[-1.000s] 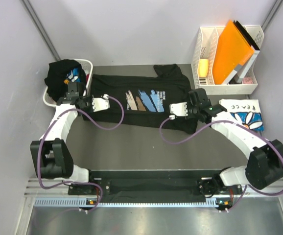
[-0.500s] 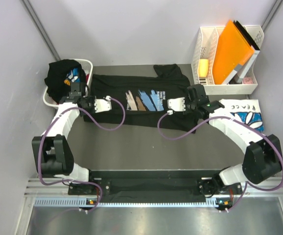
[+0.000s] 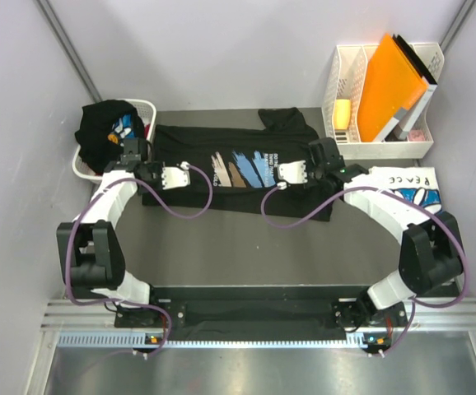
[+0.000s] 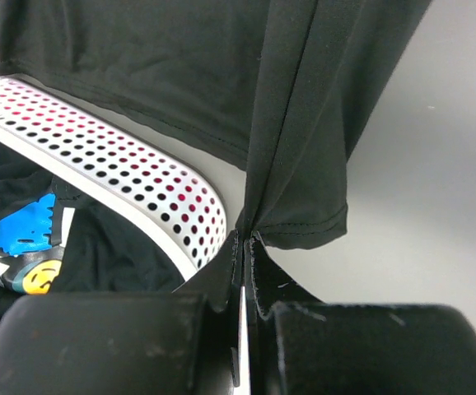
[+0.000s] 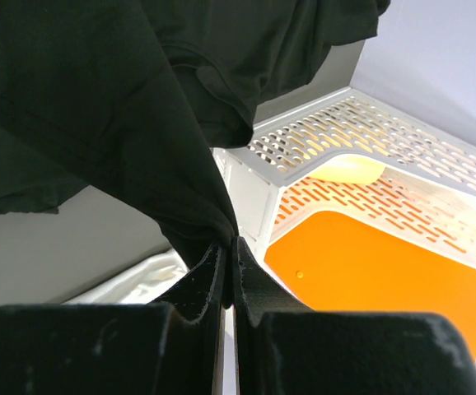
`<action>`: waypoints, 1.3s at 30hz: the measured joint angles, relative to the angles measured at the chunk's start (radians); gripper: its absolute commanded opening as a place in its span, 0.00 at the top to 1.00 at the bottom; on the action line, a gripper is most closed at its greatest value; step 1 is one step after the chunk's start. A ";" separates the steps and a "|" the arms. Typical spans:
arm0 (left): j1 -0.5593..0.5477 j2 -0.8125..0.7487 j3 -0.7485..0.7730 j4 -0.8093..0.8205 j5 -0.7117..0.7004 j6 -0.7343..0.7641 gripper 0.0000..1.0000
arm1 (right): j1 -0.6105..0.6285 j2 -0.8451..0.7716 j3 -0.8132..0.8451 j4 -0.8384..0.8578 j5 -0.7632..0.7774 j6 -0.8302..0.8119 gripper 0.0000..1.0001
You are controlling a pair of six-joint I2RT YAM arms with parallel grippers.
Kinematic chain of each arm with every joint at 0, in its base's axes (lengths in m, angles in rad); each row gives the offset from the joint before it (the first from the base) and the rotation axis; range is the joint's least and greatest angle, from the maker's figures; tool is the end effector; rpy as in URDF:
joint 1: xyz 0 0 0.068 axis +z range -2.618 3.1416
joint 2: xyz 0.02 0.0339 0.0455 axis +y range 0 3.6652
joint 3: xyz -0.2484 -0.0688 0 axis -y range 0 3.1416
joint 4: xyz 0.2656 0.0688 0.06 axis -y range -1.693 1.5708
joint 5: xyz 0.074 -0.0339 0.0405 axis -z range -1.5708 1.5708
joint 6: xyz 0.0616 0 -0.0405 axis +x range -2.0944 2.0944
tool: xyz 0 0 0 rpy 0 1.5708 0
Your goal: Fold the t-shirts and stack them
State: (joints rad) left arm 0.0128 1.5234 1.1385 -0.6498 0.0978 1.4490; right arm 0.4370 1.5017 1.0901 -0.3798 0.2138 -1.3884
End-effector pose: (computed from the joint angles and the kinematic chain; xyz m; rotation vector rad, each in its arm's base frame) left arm 0.3461 -0.0016 0.2012 1.7717 1.9736 0.3896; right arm 0.3359 0.1425 0.2146 -1.8745 1.5858 -0.6954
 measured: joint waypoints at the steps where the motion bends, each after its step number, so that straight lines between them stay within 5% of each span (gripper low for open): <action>1: 0.000 0.005 0.000 0.007 -0.003 -0.001 1.00 | 0.000 0.004 0.004 0.002 -0.001 -0.002 1.00; 39: -0.046 0.171 -0.023 0.322 -0.153 -0.052 1.00 | -0.029 0.164 0.091 0.077 -0.027 -0.014 1.00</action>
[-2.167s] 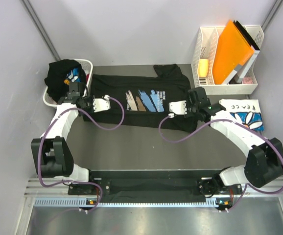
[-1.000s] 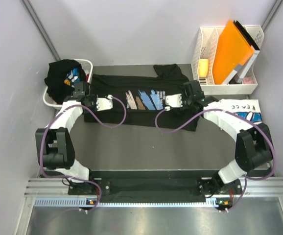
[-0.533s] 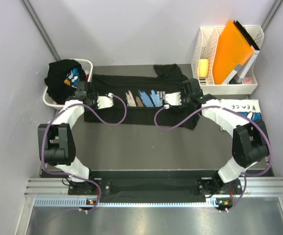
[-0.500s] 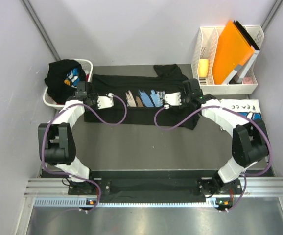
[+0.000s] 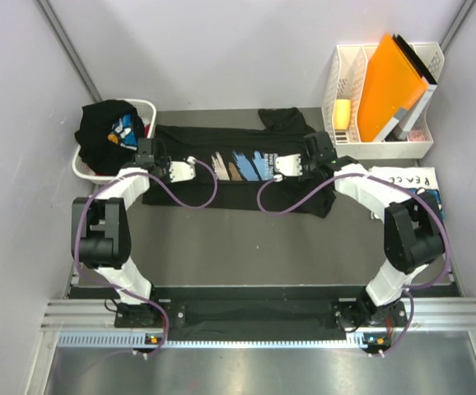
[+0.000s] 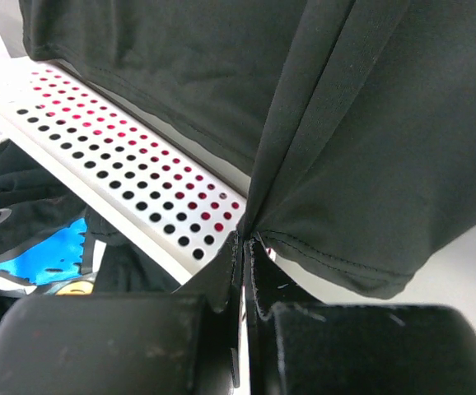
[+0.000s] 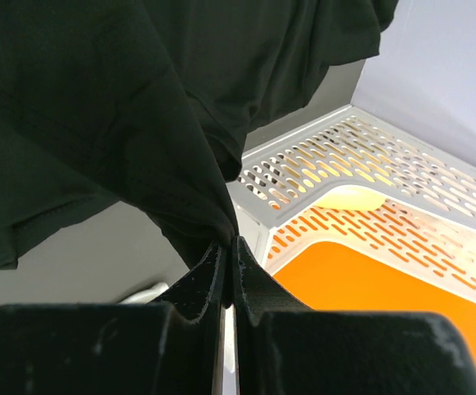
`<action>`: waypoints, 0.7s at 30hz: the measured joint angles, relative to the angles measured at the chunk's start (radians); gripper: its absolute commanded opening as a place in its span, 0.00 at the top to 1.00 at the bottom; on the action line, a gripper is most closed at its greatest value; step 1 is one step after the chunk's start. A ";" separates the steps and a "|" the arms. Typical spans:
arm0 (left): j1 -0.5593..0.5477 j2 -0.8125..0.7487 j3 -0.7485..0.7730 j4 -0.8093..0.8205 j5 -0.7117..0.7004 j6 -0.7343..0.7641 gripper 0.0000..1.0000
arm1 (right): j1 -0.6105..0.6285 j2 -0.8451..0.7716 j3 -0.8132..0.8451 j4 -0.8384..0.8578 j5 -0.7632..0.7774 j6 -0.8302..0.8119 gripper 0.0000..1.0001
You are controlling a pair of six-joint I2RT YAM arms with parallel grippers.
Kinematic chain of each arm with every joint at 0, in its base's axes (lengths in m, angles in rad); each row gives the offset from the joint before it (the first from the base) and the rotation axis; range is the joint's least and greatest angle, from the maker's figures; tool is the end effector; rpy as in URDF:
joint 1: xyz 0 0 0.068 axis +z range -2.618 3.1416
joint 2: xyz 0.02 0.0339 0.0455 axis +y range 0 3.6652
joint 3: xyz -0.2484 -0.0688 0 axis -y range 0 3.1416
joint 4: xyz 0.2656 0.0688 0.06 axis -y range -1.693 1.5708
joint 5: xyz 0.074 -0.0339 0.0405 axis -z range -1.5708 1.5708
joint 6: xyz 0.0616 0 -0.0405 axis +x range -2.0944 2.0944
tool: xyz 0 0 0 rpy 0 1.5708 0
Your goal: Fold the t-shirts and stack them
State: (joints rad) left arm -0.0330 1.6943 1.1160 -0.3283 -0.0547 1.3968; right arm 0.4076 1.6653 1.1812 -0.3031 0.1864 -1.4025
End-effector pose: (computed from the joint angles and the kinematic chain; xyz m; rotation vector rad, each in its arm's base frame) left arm 0.3892 -0.0095 0.1584 1.6799 1.9725 0.6182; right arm 0.3730 0.1486 0.1950 -1.8693 1.5884 -0.6846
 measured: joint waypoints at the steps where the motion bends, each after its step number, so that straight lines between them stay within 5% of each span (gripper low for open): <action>1: -0.001 0.007 0.000 0.006 -0.005 -0.002 1.00 | 0.000 0.006 0.000 0.000 0.000 0.000 1.00; 21: -0.008 0.094 0.000 0.072 -0.081 -0.042 1.00 | 0.002 0.057 0.052 -0.004 0.000 0.024 1.00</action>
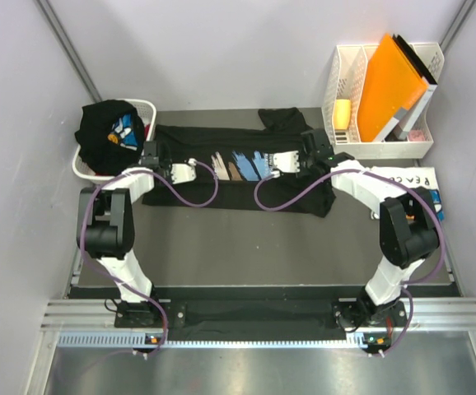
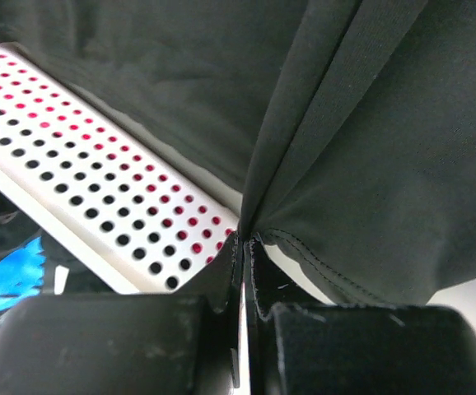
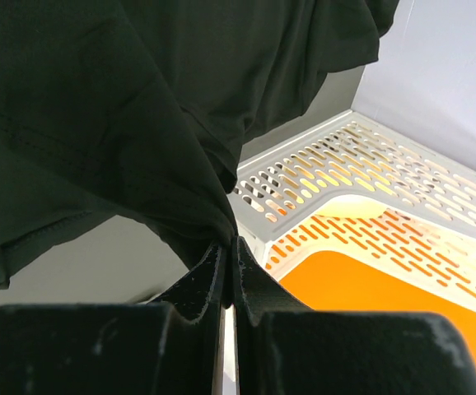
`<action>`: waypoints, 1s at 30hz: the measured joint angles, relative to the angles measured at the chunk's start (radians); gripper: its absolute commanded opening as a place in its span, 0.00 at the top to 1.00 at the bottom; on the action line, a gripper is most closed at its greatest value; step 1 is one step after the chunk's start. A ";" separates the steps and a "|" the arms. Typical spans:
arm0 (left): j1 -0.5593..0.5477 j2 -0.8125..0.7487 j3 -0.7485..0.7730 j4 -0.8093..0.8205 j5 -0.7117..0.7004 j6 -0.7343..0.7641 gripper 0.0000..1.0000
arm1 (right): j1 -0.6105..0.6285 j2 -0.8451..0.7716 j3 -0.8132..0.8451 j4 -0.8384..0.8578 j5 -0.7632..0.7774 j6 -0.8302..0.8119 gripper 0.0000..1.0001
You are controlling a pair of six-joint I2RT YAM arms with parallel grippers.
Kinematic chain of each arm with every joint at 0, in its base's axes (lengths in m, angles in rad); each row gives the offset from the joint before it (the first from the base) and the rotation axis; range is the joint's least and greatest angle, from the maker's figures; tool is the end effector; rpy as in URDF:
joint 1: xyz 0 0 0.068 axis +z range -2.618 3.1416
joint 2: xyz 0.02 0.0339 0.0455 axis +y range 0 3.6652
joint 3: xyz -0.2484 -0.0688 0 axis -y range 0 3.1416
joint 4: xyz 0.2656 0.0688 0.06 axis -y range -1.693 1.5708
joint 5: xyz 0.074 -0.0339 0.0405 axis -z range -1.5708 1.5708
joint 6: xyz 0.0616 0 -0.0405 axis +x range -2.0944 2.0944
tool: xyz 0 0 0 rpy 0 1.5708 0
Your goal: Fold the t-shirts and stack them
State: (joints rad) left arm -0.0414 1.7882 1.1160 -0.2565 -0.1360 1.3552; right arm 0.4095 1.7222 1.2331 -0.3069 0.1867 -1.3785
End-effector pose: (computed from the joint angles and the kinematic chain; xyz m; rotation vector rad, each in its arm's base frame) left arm 0.3996 -0.0082 0.1295 1.6467 2.0546 0.6765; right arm 0.3845 0.1544 0.1911 -1.8560 1.6114 -0.6702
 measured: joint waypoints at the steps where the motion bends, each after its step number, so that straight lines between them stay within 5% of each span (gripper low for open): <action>1: -0.001 0.005 0.000 0.001 -0.003 -0.002 1.00 | 0.000 0.000 0.000 0.000 0.000 0.002 1.00; 15: -0.019 0.043 -0.002 0.055 -0.034 -0.040 0.99 | 0.021 0.037 -0.002 0.000 0.004 0.040 1.00; 24: -0.027 0.056 -0.035 0.153 -0.101 -0.054 0.73 | 0.042 0.042 -0.002 0.000 0.011 0.055 1.00; 30: -0.027 0.064 -0.044 0.223 -0.153 -0.066 0.70 | 0.047 0.042 -0.002 -0.004 0.014 0.063 1.00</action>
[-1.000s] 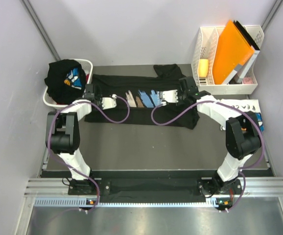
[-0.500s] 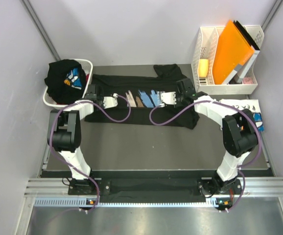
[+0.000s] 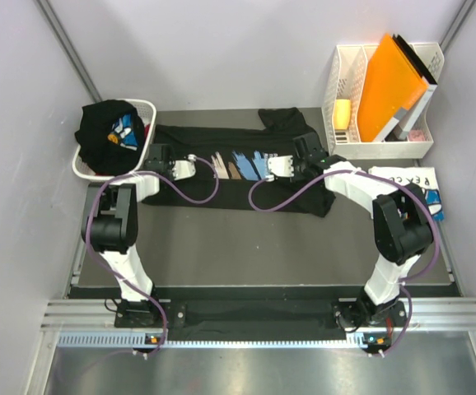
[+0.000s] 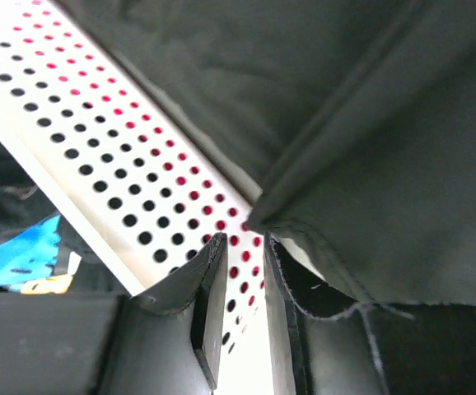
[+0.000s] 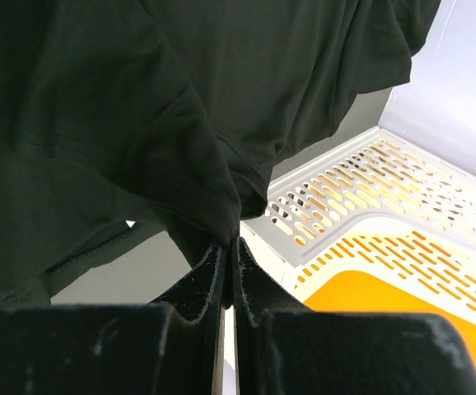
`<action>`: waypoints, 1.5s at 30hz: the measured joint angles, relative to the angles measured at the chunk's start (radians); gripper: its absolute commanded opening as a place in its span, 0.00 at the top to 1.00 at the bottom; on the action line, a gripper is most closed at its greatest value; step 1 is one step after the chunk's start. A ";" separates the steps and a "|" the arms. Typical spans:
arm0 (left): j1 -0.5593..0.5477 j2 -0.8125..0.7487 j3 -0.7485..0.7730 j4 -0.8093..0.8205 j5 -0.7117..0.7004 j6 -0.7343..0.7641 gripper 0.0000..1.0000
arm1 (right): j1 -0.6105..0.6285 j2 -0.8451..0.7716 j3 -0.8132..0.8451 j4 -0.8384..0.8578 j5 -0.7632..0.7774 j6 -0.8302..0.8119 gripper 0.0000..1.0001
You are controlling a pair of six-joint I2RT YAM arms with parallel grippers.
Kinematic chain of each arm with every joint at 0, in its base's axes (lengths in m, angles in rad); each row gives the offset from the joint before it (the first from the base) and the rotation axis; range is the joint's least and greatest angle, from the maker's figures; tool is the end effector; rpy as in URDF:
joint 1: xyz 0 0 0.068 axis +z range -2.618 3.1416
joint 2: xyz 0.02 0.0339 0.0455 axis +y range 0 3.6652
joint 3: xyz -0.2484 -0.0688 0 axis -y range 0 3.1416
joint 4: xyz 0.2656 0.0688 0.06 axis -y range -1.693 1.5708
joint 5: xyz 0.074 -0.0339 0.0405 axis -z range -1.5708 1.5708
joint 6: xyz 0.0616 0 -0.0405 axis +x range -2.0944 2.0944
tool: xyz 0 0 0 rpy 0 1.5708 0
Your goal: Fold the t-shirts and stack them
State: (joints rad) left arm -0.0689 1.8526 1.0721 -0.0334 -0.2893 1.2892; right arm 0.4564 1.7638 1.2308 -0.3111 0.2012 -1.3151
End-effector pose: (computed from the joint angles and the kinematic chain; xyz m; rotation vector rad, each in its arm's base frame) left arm 0.4116 -0.0108 0.1111 1.4804 2.0684 0.8817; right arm 0.3790 0.1724 0.1736 -1.8681 1.6498 -0.6228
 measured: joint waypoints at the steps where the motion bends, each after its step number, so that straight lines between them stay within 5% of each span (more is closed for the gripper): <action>1: 0.000 0.003 -0.001 0.017 -0.010 -0.003 0.70 | 0.000 0.000 0.000 -0.002 0.000 0.000 1.00; 12: -0.008 -0.023 -0.010 0.082 -0.021 -0.048 0.71 | 0.000 0.000 -0.001 -0.012 0.007 0.008 1.00; 23: -0.065 -0.384 -0.156 -0.114 0.174 -0.090 0.71 | 0.006 0.037 -0.013 0.035 0.018 0.016 0.99; 45: -0.088 -0.388 -0.198 -0.216 0.200 -0.124 0.72 | 0.006 0.132 0.003 0.303 0.090 0.006 1.00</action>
State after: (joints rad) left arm -0.1566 1.4643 0.8745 -0.2493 -0.0895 1.1656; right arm 0.4629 1.8957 1.2339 -0.0082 0.2909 -1.3090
